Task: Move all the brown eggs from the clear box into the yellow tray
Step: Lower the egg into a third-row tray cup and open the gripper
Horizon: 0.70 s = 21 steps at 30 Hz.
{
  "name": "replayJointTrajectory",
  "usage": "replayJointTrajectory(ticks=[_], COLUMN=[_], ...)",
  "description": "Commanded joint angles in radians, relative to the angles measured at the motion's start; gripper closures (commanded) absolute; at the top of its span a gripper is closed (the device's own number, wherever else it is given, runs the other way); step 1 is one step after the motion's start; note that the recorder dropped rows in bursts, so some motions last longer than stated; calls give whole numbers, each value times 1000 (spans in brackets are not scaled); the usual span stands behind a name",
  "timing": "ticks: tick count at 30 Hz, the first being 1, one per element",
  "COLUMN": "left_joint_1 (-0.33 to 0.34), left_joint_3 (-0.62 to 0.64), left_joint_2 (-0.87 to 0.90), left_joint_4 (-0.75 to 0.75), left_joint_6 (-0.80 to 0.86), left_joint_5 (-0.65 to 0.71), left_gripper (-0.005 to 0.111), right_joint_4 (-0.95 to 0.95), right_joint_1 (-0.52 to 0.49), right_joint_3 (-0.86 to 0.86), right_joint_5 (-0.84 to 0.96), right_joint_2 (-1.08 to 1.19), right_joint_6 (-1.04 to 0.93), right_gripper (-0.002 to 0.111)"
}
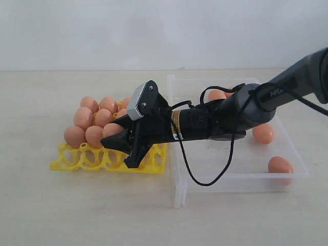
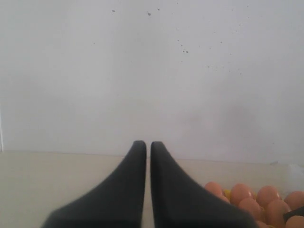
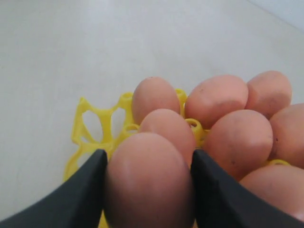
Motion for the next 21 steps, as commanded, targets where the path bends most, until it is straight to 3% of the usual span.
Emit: replayJointTrajectory(ticks=[1, 8, 11, 13, 18, 21], left_joint_1=[-4, -4, -4, -4, -4, -4], left_joint_3=[-3, -3, -3, -3, -3, -3], left_joint_2=[-1, -1, -1, -1, -1, -1], left_joint_4=[-5, -5, -5, -5, -5, -5], left_joint_6=[3, 3, 3, 3, 3, 3], left_joint_5=[-6, -6, -6, -6, -6, -6], left_gripper=[103, 103, 103, 103, 103, 103], right_joint_4=[13, 13, 35, 44, 56, 80], right_joint_1=[7, 7, 7, 7, 7, 7], right_joint_3=[-21, -21, -21, -21, -21, -21], right_joint_5=[53, 99, 96, 91, 91, 91], right_joint_2=[-1, -1, -1, -1, -1, -1], right_joint_6=[-2, 29, 29, 32, 40, 61], right_gripper=[109, 108, 101, 91, 54, 41])
